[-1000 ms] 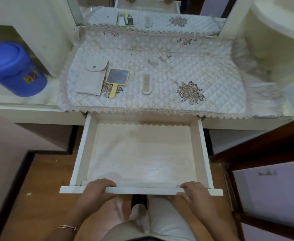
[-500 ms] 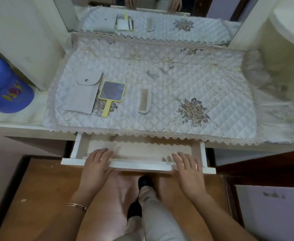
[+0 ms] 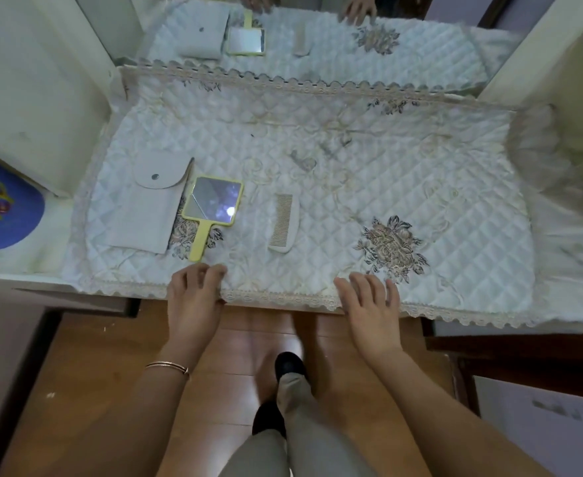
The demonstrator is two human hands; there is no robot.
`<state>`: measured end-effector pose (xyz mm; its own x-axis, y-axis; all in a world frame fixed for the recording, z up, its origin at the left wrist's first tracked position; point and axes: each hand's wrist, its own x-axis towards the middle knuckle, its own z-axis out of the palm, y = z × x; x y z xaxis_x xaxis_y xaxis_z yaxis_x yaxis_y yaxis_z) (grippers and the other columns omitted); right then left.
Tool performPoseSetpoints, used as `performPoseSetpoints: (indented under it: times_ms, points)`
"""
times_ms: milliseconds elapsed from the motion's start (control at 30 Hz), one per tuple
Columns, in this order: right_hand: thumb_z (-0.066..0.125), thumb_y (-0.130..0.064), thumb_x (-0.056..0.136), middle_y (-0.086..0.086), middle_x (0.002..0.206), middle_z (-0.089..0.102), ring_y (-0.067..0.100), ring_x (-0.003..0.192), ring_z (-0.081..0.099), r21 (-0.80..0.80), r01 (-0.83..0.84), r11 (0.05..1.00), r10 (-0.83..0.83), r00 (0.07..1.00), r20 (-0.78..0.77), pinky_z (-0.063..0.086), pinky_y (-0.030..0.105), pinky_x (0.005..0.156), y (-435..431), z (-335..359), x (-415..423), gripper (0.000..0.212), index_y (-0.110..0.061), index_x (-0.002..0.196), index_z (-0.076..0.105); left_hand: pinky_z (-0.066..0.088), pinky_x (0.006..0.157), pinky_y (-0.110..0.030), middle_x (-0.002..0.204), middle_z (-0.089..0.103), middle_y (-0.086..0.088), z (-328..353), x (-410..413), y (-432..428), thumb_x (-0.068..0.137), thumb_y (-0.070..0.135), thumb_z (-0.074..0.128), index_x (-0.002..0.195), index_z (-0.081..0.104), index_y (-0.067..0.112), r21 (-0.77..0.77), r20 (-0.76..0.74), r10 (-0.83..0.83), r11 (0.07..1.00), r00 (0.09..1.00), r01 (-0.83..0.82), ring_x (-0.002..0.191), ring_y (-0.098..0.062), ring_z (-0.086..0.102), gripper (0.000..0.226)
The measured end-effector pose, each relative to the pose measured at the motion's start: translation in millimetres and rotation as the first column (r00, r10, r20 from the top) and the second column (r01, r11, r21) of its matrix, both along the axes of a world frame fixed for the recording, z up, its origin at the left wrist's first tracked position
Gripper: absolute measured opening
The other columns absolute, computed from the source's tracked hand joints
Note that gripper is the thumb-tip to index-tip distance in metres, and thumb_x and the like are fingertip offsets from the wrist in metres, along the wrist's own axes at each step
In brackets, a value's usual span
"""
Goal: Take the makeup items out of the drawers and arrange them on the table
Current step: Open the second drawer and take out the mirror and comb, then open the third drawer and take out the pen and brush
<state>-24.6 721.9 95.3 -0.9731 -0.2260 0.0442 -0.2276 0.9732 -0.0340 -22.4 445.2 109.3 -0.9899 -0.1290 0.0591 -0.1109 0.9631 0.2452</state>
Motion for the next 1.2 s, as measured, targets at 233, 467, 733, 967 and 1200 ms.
performPoseSetpoints:
  times_ms: [233,467,733,967,1200]
  points:
    - [0.076,-0.003,0.061,0.009,0.119,0.055,0.028,0.111,0.035,-0.079,0.028,0.996,-0.027,0.999,0.018,0.03,0.051,0.1,0,11,-2,0.066,-0.024,0.116,0.046,0.038,0.09,-0.054,0.114,0.051,-0.021,13,-1,7,0.069,0.0,0.064,0.115,0.053,0.012,0.042,0.131,0.004,0.999,0.991,-0.009,0.107,-0.043,0.041,0.049]
    - [0.055,-0.017,0.087,0.01,0.142,0.04,0.028,0.13,0.038,-0.274,0.264,0.925,-0.162,0.924,0.346,0.032,0.041,0.107,4,39,83,0.049,-0.014,0.134,0.041,0.044,0.094,-0.042,0.125,0.058,-0.013,23,68,2,0.082,0.012,0.059,0.122,0.054,0.012,0.121,0.211,-0.285,0.957,0.935,0.264,0.112,-0.032,0.055,0.039]
    - [0.061,-0.01,0.084,0.02,0.132,0.05,0.032,0.119,0.047,-0.279,0.878,0.388,-0.51,0.457,0.729,0.037,0.034,0.098,20,6,312,0.051,-0.001,0.131,0.041,0.042,0.07,-0.017,0.095,0.061,0.01,-14,191,4,0.091,0.02,0.05,0.097,0.06,0.027,0.396,0.717,-0.415,0.904,0.56,0.164,0.091,-0.011,0.061,0.014]
    - [0.057,-0.003,0.086,0.022,0.106,0.058,0.034,0.1,0.053,-0.115,0.985,-0.127,-0.475,0.042,0.879,0.034,0.027,0.075,44,-10,438,0.042,0.005,0.125,0.045,0.045,0.068,-0.025,0.073,0.053,0.004,-48,234,36,0.082,0.03,0.058,0.073,0.059,0.016,0.436,0.795,-0.419,0.897,0.439,0.067,0.069,-0.01,0.049,0.017]
    - [0.055,-0.01,0.089,0.009,0.104,0.049,0.022,0.093,0.047,-0.075,0.953,-0.295,-0.35,-0.034,0.936,0.04,0.024,0.063,129,-24,483,0.041,-0.005,0.128,0.045,0.033,0.056,-0.023,0.088,0.058,-0.004,-47,245,138,0.095,0.019,0.043,0.091,0.054,0.011,0.401,0.851,-0.238,0.871,0.469,-0.285,0.071,-0.015,0.054,0.015]
